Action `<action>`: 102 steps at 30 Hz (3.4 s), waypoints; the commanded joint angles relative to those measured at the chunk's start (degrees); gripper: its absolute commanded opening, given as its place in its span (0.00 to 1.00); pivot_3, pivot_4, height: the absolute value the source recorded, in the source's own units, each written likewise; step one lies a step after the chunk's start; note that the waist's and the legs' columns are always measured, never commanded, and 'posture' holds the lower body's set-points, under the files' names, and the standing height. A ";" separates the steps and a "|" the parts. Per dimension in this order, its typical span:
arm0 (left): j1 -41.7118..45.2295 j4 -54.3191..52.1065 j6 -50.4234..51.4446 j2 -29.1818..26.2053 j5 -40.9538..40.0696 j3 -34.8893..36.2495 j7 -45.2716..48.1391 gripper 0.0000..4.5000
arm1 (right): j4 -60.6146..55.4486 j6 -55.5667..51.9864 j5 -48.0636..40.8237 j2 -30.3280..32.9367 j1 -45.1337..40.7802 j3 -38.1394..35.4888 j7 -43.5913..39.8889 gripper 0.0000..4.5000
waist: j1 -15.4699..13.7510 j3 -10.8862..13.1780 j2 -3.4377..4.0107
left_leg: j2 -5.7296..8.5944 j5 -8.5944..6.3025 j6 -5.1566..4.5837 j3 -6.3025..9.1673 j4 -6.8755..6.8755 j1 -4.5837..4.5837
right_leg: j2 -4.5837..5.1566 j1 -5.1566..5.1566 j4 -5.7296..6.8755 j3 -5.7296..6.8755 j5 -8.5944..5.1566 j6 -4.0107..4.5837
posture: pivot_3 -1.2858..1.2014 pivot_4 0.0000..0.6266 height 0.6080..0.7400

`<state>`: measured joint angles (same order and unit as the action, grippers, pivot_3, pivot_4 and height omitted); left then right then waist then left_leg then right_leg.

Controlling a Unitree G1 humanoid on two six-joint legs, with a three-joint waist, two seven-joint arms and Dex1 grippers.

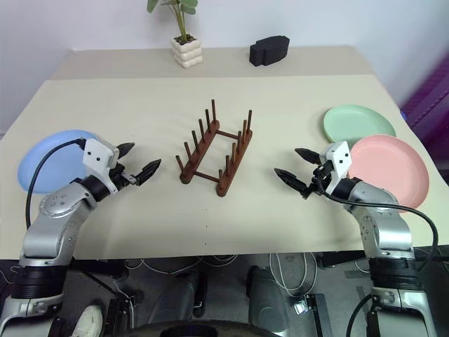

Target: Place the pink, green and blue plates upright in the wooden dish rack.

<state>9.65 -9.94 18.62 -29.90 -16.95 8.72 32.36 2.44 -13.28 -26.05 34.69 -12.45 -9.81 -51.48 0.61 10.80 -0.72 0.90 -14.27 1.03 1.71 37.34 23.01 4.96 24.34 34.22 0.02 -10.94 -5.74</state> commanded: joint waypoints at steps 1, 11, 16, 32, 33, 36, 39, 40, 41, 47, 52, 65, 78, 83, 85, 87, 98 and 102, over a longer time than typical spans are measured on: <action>-0.58 -3.14 0.07 -0.34 -0.76 0.72 0.20 1.00 | -1.98 0.49 -0.62 0.15 -1.24 -1.06 0.03 0.99 | -0.02 0.00 0.00 | 0.00 0.00 0.00 0.00 0.00 0.00 | 0.00 0.00 0.00 0.00 0.00 0.00 | 0.52 0.24 0.98; -2.45 -3.90 -0.26 0.45 -0.53 0.51 -0.14 1.00 | -2.25 -0.62 -0.20 0.71 -2.47 -0.69 0.26 0.99 | -0.04 0.00 0.00 | 0.00 0.00 0.00 0.00 0.00 0.00 | 0.00 0.00 0.00 0.00 0.00 0.00 | 0.52 0.24 0.98; -5.00 -4.96 -0.44 0.24 -0.61 1.12 0.01 1.00 | -3.06 -1.83 0.10 1.61 -2.24 -0.40 -0.23 0.99 | 0.01 0.00 0.00 | 0.00 0.00 0.00 0.00 0.00 0.00 | 0.00 0.00 0.00 0.00 0.00 0.01 | 0.52 0.24 0.98; -9.85 -10.94 7.62 -8.57 -11.28 -5.18 18.82 1.00 | -9.69 -2.51 0.59 -1.44 2.88 -0.08 3.77 0.99 | -0.12 0.00 0.02 | -0.09 0.00 0.00 -0.02 0.00 0.05 | 0.01 0.04 -0.05 0.00 -0.03 0.05 | 0.52 0.24 0.98; -8.12 -11.52 7.80 -7.61 -9.99 -8.68 18.83 1.00 | -11.00 -2.63 0.20 -1.43 4.22 -0.57 3.99 0.99 | -0.33 -0.01 0.05 | -0.08 0.00 0.00 -0.02 0.00 0.05 | 0.01 0.04 -0.05 0.00 -0.03 0.06 | 0.52 0.24 0.98; -3.27 -9.72 7.47 -4.35 -7.47 -14.95 18.56 1.00 | -14.60 -3.45 -0.31 -2.31 6.56 -0.58 5.94 0.99 | -0.93 0.01 0.04 | 0.01 0.00 0.00 -0.03 0.10 0.11 | 0.02 0.03 -0.05 -0.01 -0.02 0.05 | 0.52 0.24 0.98; 1.02 -5.82 8.33 -1.69 -3.84 -20.60 17.49 1.00 | -17.23 -4.05 -0.16 -3.35 8.65 -0.34 7.86 0.99 | -1.00 -0.01 0.05 | 0.01 0.00 0.00 0.00 0.13 0.10 | 0.00 0.03 0.01 -0.01 -0.02 0.05 | 0.52 0.24 0.98; 2.38 -4.95 8.49 0.19 -2.95 -22.52 16.65 1.00 | -18.14 -4.09 -0.34 -3.41 9.74 -0.64 8.15 0.99 | -0.96 -0.02 0.09 | 0.00 0.00 0.00 0.00 0.12 0.08 | -0.04 0.04 0.02 -0.01 -0.02 0.05 | 0.52 0.24 0.98; 3.22 -4.43 8.43 1.53 -2.36 -23.70 16.07 1.00 | -18.75 -4.11 -0.53 -3.39 10.49 -0.89 8.34 0.99 | -0.94 -0.03 0.09 | -0.01 0.00 0.00 0.00 0.11 0.07 | -0.05 0.04 0.02 -0.02 -0.02 0.05 | 0.52 0.24 0.98; 6.91 1.17 7.02 7.97 5.26 -27.36 8.41 1.00 | -21.66 -4.63 -1.46 -3.33 13.22 -2.02 10.01 0.99 | -1.20 -0.03 0.09 | 0.00 0.00 0.00 0.01 0.13 0.08 | -0.04 0.04 0.01 -0.02 -0.02 0.04 | 0.52 0.24 0.98; 7.45 3.57 7.18 11.73 8.38 -27.16 3.41 1.00 | -20.23 -4.20 -1.06 -3.42 11.53 -1.10 10.08 0.99 | -1.27 -0.04 0.11 | 0.00 0.00 0.00 0.02 0.15 0.09 | -0.03 0.03 0.01 -0.02 -0.02 0.04 | 0.52 0.24 0.98; 7.00 4.90 7.47 13.88 8.82 -25.41 1.24 0.02 | -18.03 -3.54 -0.25 -4.19 8.49 1.22 9.25 1.00 | -1.32 -0.05 0.10 | 0.02 -0.01 0.00 0.04 0.22 0.11 | -0.03 0.00 0.01 -0.01 -0.02 0.04 | 0.52 0.24 0.98; 8.50 6.42 4.94 12.99 7.24 -24.79 6.19 0.32 | -19.15 -3.30 -0.03 -4.76 9.67 1.32 9.76 1.00 | -1.24 -0.06 0.11 | 0.00 -0.01 0.00 0.03 0.21 0.09 | -0.04 0.00 0.02 -0.01 -0.02 0.04 | 0.52 0.24 0.98; 12.89 11.28 6.05 18.02 10.21 -26.12 1.48 0.88 | -19.24 -2.97 0.54 -5.50 9.45 2.10 10.48 1.00 | -1.35 -0.05 0.10 | 0.03 -0.01 -0.01 0.10 0.42 0.20 | -0.04 -0.02 0.04 0.03 -0.02 0.03 | 0.52 0.24 0.98; 13.47 11.98 6.36 18.87 10.44 -26.08 1.13 0.99 | -19.38 -2.89 0.54 -5.50 9.65 2.07 10.57 1.00 | -1.25 -0.05 0.10 | 0.05 -0.02 -0.03 0.09 0.48 0.24 | -0.03 -0.02 0.04 0.02 -0.01 0.02 | 0.52 0.24 0.98; 13.68 12.33 6.43 19.23 10.82 -26.02 0.87 0.99 | -19.48 -2.87 0.52 -5.50 9.77 1.99 10.64 1.00 | -1.14 -0.06 0.11 | 0.04 -0.05 -0.08 0.08 0.48 0.23 | -0.04 -0.02 0.05 0.02 -0.01 0.02 | 0.52 0.24 0.98; 15.46 16.39 5.61 18.99 14.12 -21.05 -7.08 0.99 | -20.24 -3.01 0.38 -5.27 10.57 1.25 11.25 1.00 | -1.07 -0.06 0.11 | 0.00 -0.06 -0.10 0.10 0.57 0.23 | -0.08 -0.01 0.10 0.02 -0.01 0.02 | 0.52 0.24 0.98; 17.30 19.53 2.71 17.28 15.74 -17.97 -10.72 0.99 | -20.15 -3.08 0.44 -5.39 10.25 1.63 11.35 1.00 | -1.13 -0.06 0.11 | -0.01 -0.06 -0.10 0.09 0.57 0.24 | -0.09 -0.02 0.10 0.02 -0.01 0.02 | 0.52 0.24 0.98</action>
<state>26.22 8.08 22.33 -11.38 -3.02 -11.91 24.09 -15.22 -17.09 -25.05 29.18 -1.95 -7.32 -40.20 -0.53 10.75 -0.61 0.89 -14.34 0.93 1.80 37.91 23.25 4.87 24.33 34.31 0.04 -10.95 -5.72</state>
